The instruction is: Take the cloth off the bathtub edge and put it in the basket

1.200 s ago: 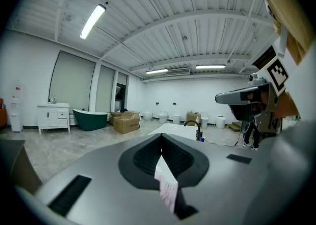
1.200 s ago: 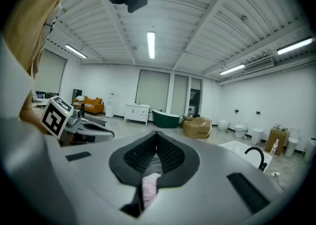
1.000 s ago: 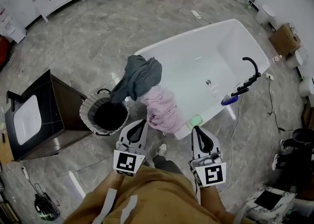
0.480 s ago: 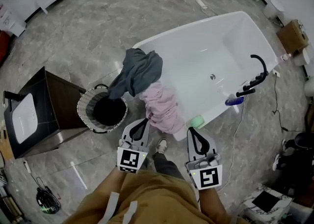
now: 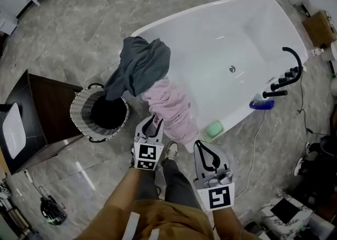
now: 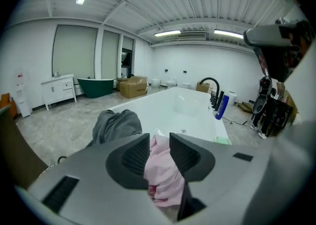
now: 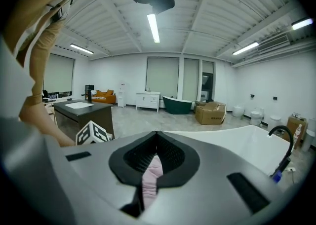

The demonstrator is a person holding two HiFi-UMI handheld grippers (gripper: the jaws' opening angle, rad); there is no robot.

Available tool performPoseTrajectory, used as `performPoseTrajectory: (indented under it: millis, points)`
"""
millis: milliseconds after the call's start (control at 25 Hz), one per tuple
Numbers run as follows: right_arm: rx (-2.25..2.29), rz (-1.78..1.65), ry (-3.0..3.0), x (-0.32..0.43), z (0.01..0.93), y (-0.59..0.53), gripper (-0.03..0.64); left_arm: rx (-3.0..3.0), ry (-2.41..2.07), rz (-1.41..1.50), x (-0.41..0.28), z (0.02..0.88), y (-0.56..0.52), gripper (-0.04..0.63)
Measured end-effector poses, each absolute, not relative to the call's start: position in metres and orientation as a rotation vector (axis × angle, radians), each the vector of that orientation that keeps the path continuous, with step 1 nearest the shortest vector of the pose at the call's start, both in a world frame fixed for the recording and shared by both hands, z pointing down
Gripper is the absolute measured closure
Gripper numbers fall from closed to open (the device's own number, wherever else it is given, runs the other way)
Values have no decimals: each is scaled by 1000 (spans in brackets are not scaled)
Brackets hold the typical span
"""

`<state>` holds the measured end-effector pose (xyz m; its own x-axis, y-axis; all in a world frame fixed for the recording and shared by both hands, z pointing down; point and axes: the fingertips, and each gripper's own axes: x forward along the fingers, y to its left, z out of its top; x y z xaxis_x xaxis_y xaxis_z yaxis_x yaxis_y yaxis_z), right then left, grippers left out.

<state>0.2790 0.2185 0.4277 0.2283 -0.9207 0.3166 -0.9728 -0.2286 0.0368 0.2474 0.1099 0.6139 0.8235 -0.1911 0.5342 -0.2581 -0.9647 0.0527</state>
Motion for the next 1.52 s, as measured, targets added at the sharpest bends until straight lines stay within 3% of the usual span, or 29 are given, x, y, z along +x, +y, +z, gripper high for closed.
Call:
performPoseTrajectory:
  millis: [240, 520, 640, 920, 1280, 1400, 1520]
  points:
    - [2254, 390, -1796, 292, 478, 214, 611, 2826, -294, 1023, 271, 699, 117, 354]
    - [2221, 449, -1809, 306, 512, 215, 611, 2639, -322, 1041, 293, 755, 112, 68]
    - [2201, 464, -1819, 309, 522, 214, 611, 2518, -307, 1094, 302, 785, 113, 35]
    - [2170, 485, -1839, 311, 531, 214, 611, 2470, -335, 1173, 312, 817, 111, 38]
    - [2158, 463, -1872, 314, 528, 205, 611, 2431, -488, 1051, 296, 789, 103, 280]
    - [2129, 471, -1887, 306, 527, 204, 611, 2497, -475, 1075, 288, 774, 102, 395]
    - [2115, 469, -1907, 298, 524, 201, 611, 2561, -414, 1039, 286, 752, 105, 419]
